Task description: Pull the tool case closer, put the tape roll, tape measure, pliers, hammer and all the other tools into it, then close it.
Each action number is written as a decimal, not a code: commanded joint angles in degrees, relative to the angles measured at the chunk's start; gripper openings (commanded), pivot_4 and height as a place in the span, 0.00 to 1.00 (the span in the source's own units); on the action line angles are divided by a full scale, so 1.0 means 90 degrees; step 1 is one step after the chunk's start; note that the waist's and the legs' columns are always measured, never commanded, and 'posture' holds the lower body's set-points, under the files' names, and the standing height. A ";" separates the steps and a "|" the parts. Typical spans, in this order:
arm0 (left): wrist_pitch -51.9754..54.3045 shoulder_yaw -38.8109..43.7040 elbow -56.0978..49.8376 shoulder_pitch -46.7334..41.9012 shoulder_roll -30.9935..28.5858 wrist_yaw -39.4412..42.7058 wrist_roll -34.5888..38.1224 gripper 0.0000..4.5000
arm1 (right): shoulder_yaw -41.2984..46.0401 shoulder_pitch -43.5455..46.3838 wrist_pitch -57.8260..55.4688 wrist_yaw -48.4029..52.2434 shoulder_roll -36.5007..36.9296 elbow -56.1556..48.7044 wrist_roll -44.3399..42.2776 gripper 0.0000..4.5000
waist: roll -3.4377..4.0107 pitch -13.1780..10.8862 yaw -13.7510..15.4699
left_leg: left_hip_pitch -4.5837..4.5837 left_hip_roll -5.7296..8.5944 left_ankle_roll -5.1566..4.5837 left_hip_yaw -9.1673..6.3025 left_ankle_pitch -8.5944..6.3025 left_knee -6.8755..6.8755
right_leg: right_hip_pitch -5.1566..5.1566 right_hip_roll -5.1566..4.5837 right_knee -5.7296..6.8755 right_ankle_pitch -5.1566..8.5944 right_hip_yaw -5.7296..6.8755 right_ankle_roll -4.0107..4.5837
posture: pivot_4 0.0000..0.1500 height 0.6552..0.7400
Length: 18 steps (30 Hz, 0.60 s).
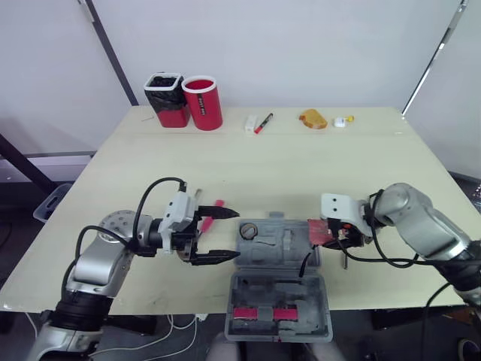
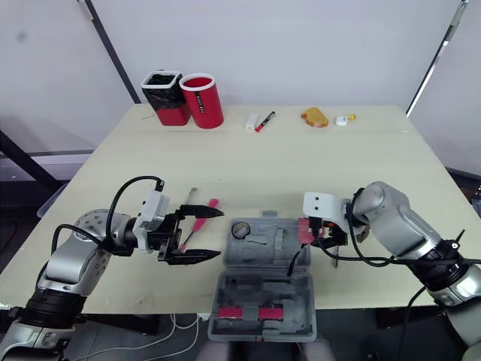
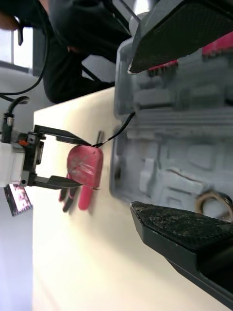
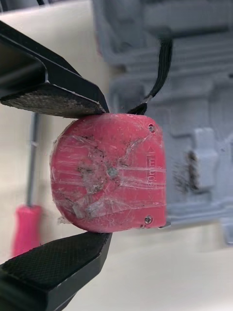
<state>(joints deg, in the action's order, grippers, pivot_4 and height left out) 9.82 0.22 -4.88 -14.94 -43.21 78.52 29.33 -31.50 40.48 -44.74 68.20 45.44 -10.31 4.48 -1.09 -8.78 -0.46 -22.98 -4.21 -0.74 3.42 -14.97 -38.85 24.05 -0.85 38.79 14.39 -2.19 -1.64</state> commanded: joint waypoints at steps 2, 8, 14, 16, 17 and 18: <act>-0.0001 0.0290 -0.0213 0.0158 -0.0083 -0.0142 0.0070 1.00 | -0.0522 0.0536 -0.0418 -0.0076 -0.0384 0.0255 0.0430 0.66 | -0.0001 0.0000 -0.0022 | -0.0004 0.0000 0.0000 0.0011 0.0000 0.0002 | 0.0013 0.0000 0.0004 -0.0002 -0.0014 -0.0003 | 1.00 1.00; -0.0021 0.0381 -0.0363 0.0423 -0.0124 -0.0342 -0.0023 1.00 | -0.1202 0.0849 -0.0177 -0.0230 -0.0994 0.0820 0.0852 0.66 | -0.0001 -0.0001 -0.0019 | -0.0008 0.0000 0.0000 0.0018 0.0000 0.0016 | 0.0027 0.0000 0.0005 -0.0003 -0.0019 -0.0004 | 1.00 1.00; -0.0038 0.0377 -0.0400 0.0456 -0.0160 -0.0381 -0.0064 1.00 | -0.1379 0.1005 0.0098 -0.0371 -0.1399 0.1538 0.1113 0.66 | -0.0003 0.0000 -0.0033 | -0.0023 -0.0001 0.0000 0.0030 0.0001 0.0025 | 0.0055 0.0002 0.0010 -0.0004 -0.0030 -0.0005 | 1.00 1.00; -0.0034 0.0369 -0.0409 0.0443 -0.0159 -0.0394 -0.0061 1.00 | -0.1358 0.1021 0.0176 -0.0344 -0.1481 0.1634 0.1133 0.66 | -0.0003 0.0000 -0.0034 | -0.0025 -0.0001 0.0000 0.0034 0.0001 0.0025 | 0.0058 0.0002 0.0009 -0.0005 -0.0033 -0.0005 | 1.00 1.00; -0.0027 0.0364 -0.0416 0.0434 -0.0157 -0.0402 -0.0057 1.00 | -0.1342 0.1023 0.0215 -0.0364 -0.1521 0.1670 0.1151 0.66 | -0.0004 0.0000 -0.0034 | -0.0025 -0.0001 0.0000 0.0033 0.0001 0.0025 | 0.0058 0.0002 0.0010 -0.0005 -0.0032 -0.0005 | 1.00 1.00; -0.0021 0.0358 -0.0422 0.0424 -0.0153 -0.0411 -0.0053 1.00 | -0.1337 0.1024 0.0272 -0.0372 -0.1545 0.1696 0.1185 0.66 | -0.0004 0.0001 -0.0040 | -0.0025 -0.0001 0.0000 0.0033 0.0001 0.0025 | 0.0058 0.0002 0.0010 -0.0005 -0.0032 -0.0005 | 1.00 1.00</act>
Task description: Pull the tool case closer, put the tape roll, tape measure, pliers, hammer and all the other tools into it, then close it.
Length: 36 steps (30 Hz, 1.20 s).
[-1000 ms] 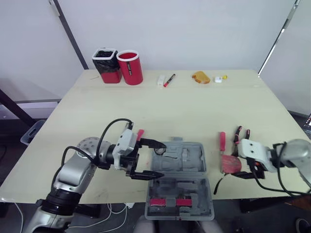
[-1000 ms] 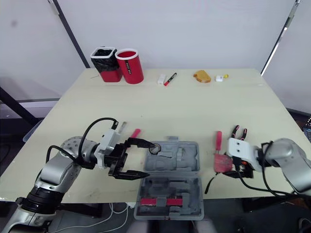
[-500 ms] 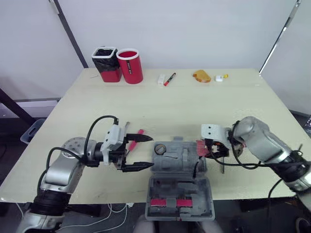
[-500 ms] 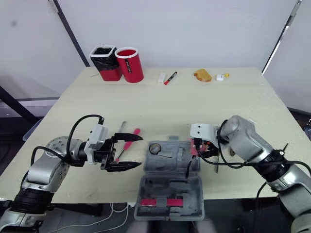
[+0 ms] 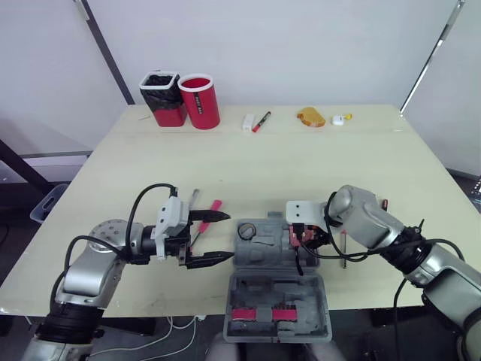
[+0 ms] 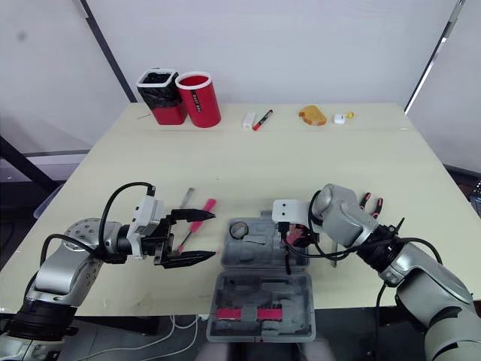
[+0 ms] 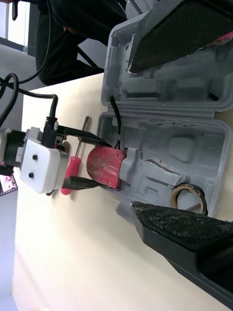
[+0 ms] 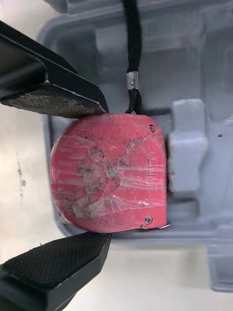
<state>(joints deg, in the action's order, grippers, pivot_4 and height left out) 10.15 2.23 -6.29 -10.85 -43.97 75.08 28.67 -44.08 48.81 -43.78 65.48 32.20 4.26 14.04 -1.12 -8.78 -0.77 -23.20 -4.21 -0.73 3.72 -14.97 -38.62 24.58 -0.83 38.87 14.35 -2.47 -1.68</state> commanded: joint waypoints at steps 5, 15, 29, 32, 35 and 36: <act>-0.0040 0.0116 -0.0284 -0.0038 -0.0067 -0.0027 0.0062 1.00 | 0.0109 0.0057 0.0285 0.0095 -0.0027 0.0003 0.0160 0.89 | -0.0001 0.0001 -0.0024 | 0.0006 -0.0003 0.0000 0.0003 0.0000 0.0001 | 0.0000 0.0004 0.0003 0.0000 -0.0004 0.0001 | 1.00 1.00; -0.0002 0.0044 -0.0361 -0.0071 0.0003 -0.0053 0.0073 1.00 | 0.0339 -0.0039 -0.0042 0.0097 0.0318 -0.0769 0.0340 0.99 | 0.0000 0.0000 -0.0002 | -0.0008 -0.0003 0.0000 0.0007 0.0000 0.0001 | 0.0014 0.0002 0.0001 0.0000 -0.0006 0.0000 | 1.00 1.00; -0.0019 -0.0007 -0.0339 -0.0167 0.0113 -0.0043 0.0073 1.00 | 0.2785 -0.1327 -0.1003 -0.0604 0.0225 -0.2449 -0.1141 0.61 | -0.0002 0.0000 0.0001 | -0.0062 -0.0002 0.0001 -0.0004 0.0000 -0.0002 | 0.0062 0.0004 0.0002 -0.0002 0.0001 -0.0002 | 1.00 1.00; -0.0039 -0.0046 -0.0274 -0.0237 0.0109 -0.0002 0.0027 1.00 | 0.3029 -0.1627 -0.0843 -0.0898 0.0076 -0.2612 -0.1371 0.28 | -0.0002 0.0000 0.0012 | -0.0064 -0.0001 0.0001 -0.0002 0.0000 -0.0002 | 0.0061 0.0001 0.0000 -0.0002 0.0001 -0.0002 | 1.00 1.00; -0.0018 -0.0045 -0.0235 -0.0324 0.0114 0.0013 0.0042 1.00 | 0.3439 -0.1899 -0.0576 -0.1277 -0.0311 -0.2672 -0.1727 0.28 | -0.0003 0.0000 0.0007 | -0.0064 -0.0001 0.0001 -0.0004 0.0001 -0.0003 | 0.0060 0.0002 0.0001 -0.0003 0.0001 -0.0003 | 1.00 1.00; -0.0019 -0.0047 -0.0229 -0.0333 0.0113 0.0020 0.0041 1.00 | 0.3529 -0.2036 -0.0328 -0.1407 -0.0384 -0.2646 -0.1771 0.28 | -0.0003 0.0000 0.0005 | -0.0063 -0.0001 0.0001 -0.0003 0.0001 -0.0003 | 0.0061 0.0002 0.0002 -0.0003 0.0000 -0.0003 | 1.00 1.00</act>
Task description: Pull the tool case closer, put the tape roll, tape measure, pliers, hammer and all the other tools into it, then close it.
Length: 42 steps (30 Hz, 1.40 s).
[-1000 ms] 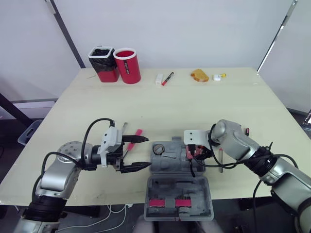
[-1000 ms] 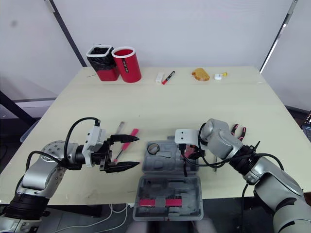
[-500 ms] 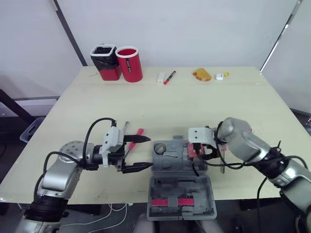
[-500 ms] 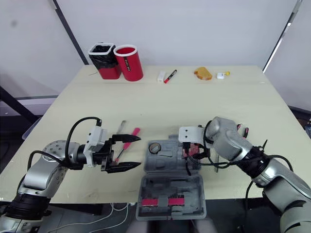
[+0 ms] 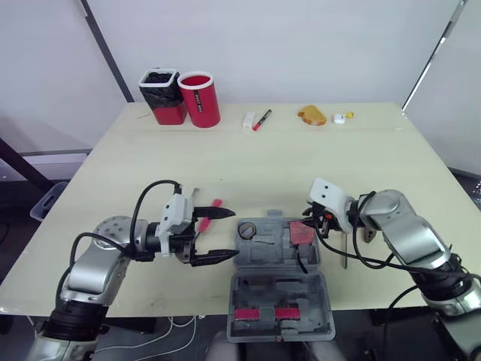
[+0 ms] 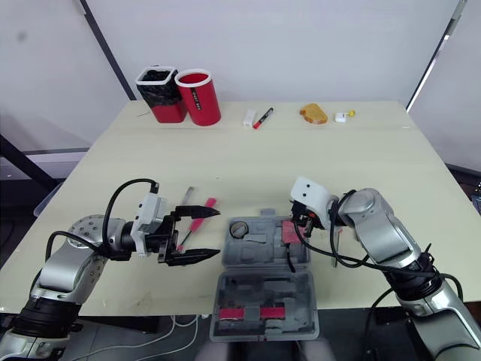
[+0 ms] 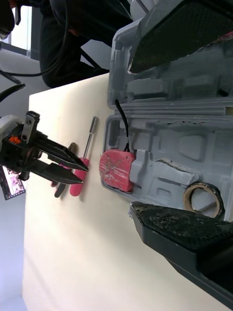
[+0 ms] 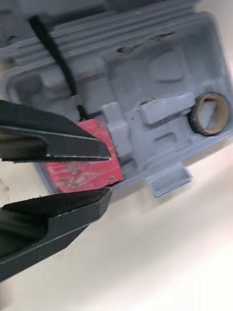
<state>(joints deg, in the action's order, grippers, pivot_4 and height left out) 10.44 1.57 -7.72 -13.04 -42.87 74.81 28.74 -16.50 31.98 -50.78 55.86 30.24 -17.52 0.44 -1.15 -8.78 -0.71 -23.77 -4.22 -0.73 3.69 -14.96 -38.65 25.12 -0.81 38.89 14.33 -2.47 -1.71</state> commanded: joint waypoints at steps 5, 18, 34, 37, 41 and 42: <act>-0.0061 -0.0011 -0.0035 -0.0128 0.0012 0.0072 0.0004 1.00 | 0.0907 -0.1300 0.2591 -0.0714 -0.0573 0.0430 -0.0617 0.28 | -0.0007 0.0004 0.0007 | -0.0001 0.0000 0.0000 -0.0004 0.0000 0.0003 | -0.0004 0.0000 -0.0007 0.0000 0.0005 0.0000 | 1.00 1.00; -0.0009 -0.0010 -0.0068 -0.0152 0.0039 0.0035 0.0019 1.00 | 0.1248 -0.1722 0.5065 -0.0475 -0.1219 0.2794 -0.1294 0.28 | -0.0007 0.0003 -0.0011 | 0.0007 -0.0001 0.0000 -0.0001 0.0000 0.0001 | -0.0008 0.0003 -0.0002 -0.0001 -0.0001 -0.0001 | 1.00 1.00; -0.0009 0.0016 -0.0084 -0.0150 0.0007 -0.0034 -0.0020 1.00 | 0.0647 -0.1499 0.5800 -0.0559 -0.1327 0.5743 -0.0547 0.28 | -0.0052 0.0036 -0.0028 | 0.0200 -0.0002 -0.0001 0.0013 -0.0001 0.0035 | -0.0185 0.0001 -0.0018 0.0013 -0.0011 0.0017 | 1.00 1.00; -0.0014 0.0050 -0.0122 -0.0136 0.0002 -0.0094 -0.0044 1.00 | 0.0739 -0.1464 0.5529 -0.0610 -0.1328 0.5411 -0.0686 0.28 | -0.0077 0.0060 -0.0026 | 0.0220 -0.0003 0.0000 0.0021 -0.0001 0.0037 | -0.0192 0.0001 -0.0008 0.0014 -0.0019 0.0020 | 1.00 1.00; -0.0041 0.0161 -0.0181 -0.0045 0.0046 -0.0257 -0.0020 1.00 | 0.0874 -0.1601 0.5428 -0.0653 -0.1148 0.4512 -0.0789 0.28 | -0.0079 0.0061 -0.0006 | 0.0212 -0.0003 0.0000 0.0027 -0.0001 0.0037 | -0.0187 -0.0003 -0.0009 0.0011 -0.0023 0.0014 | 1.00 1.00; -0.0027 0.0202 -0.0187 -0.0017 0.0053 -0.0302 0.0012 1.00 | 0.0913 -0.1634 0.5410 -0.0671 -0.1105 0.4303 -0.0811 0.28 | -0.0078 0.0060 -0.0002 | 0.0206 -0.0003 0.0000 0.0030 -0.0001 0.0037 | -0.0183 -0.0004 -0.0010 0.0010 -0.0024 0.0013 | 1.00 1.00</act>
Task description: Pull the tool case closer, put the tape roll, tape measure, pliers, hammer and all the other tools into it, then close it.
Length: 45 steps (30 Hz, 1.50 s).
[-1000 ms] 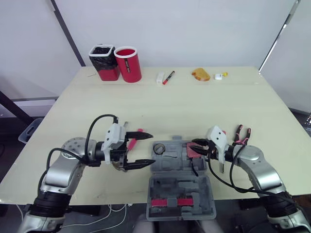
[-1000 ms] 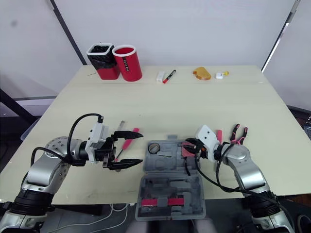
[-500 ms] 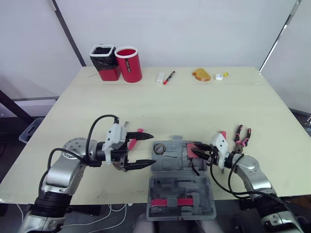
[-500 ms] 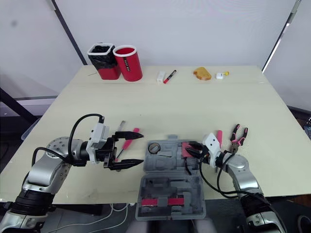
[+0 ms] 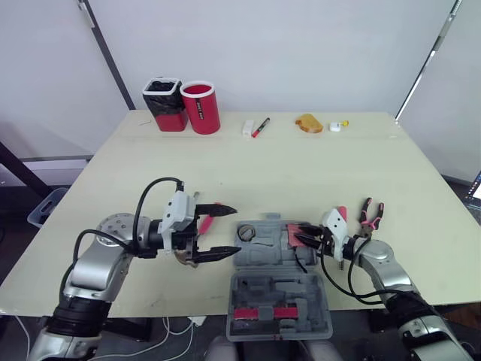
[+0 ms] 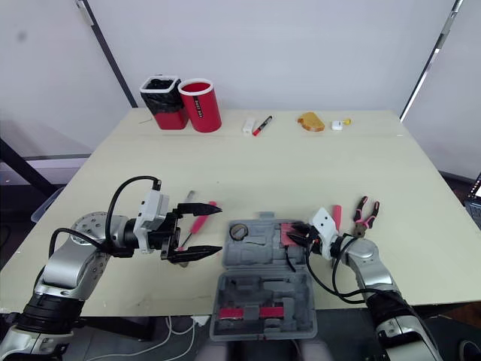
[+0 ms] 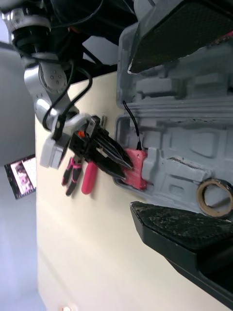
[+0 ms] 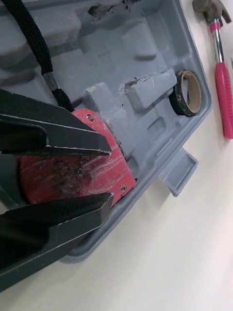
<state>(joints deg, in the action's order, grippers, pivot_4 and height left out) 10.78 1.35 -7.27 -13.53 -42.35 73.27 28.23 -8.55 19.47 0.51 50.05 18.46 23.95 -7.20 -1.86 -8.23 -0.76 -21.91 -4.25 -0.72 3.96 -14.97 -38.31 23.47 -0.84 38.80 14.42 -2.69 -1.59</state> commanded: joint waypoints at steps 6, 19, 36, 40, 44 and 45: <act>0.0018 0.0583 -0.0204 0.0220 0.0055 -0.0483 0.0249 1.00 | 0.0808 -0.0519 0.0123 -0.0375 0.0332 -0.1767 -0.0546 0.28 | 0.0030 -0.0030 -0.0006 | -0.0021 0.0000 0.0000 0.0006 0.0000 0.0000 | 0.0022 -0.0001 -0.0003 -0.0004 -0.0004 -0.0009 | 1.00 1.00; -0.0551 0.1806 0.0647 0.1276 0.0342 -0.1235 0.0174 1.00 | 0.2476 -0.2690 0.0466 -0.0947 0.0751 -0.3074 -0.1249 0.28 | 0.0040 -0.0040 0.0000 | -0.0022 0.0001 0.0001 0.0013 -0.0001 0.0012 | 0.0022 -0.0007 -0.0024 0.0004 -0.0008 -0.0012 | 1.00 1.00; -0.2158 0.2962 0.3219 0.2766 0.0683 -0.1909 -0.0303 1.00 | 0.3939 -0.5504 0.1123 -0.1191 -0.0001 -0.3177 -0.2104 1.00 | 0.0035 -0.0041 -0.0009 | -0.0003 -0.0004 0.0004 0.0026 -0.0004 0.0056 | 0.0023 -0.0027 -0.0052 0.0030 -0.0017 -0.0019 | 1.00 1.00; -0.2253 0.3009 0.3310 0.2837 0.0726 -0.1895 -0.0255 1.00 | 0.3986 -0.5616 0.1223 -0.1135 -0.0006 -0.2996 -0.2140 1.00 | 0.0031 -0.0038 -0.0003 | -0.0007 -0.0016 0.0005 0.0023 -0.0004 0.0068 | 0.0022 -0.0037 -0.0081 0.0027 -0.0015 -0.0021 | 1.00 1.00; -0.2262 0.2938 0.3193 0.2779 0.0754 -0.1885 -0.0236 1.00 | 0.3914 -0.5543 0.1194 -0.1122 0.0055 -0.3009 -0.2138 1.00 | 0.0024 -0.0031 -0.0003 | -0.0002 -0.0014 0.0005 0.0021 -0.0004 0.0085 | 0.0022 -0.0060 -0.0088 0.0018 -0.0016 -0.0007 | 1.00 1.00; -0.2229 0.2909 0.3097 0.2741 0.0762 -0.1878 -0.0208 1.00 | 0.3883 -0.5496 0.1138 -0.1150 0.0076 -0.3062 -0.2135 1.00 | 0.0024 -0.0031 -0.0003 | 0.0000 -0.0010 0.0005 0.0022 -0.0004 0.0093 | 0.0022 -0.0071 -0.0090 0.0016 -0.0016 -0.0002 | 1.00 1.00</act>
<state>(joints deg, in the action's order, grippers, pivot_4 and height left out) -8.76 26.75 22.95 11.46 -35.54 56.12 25.02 25.54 -30.38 10.26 39.81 18.36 -1.74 -25.57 -1.64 -8.51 -0.79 -21.91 -4.32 -0.68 4.15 -15.01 -37.45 23.67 -1.49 37.98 14.56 -2.83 -1.60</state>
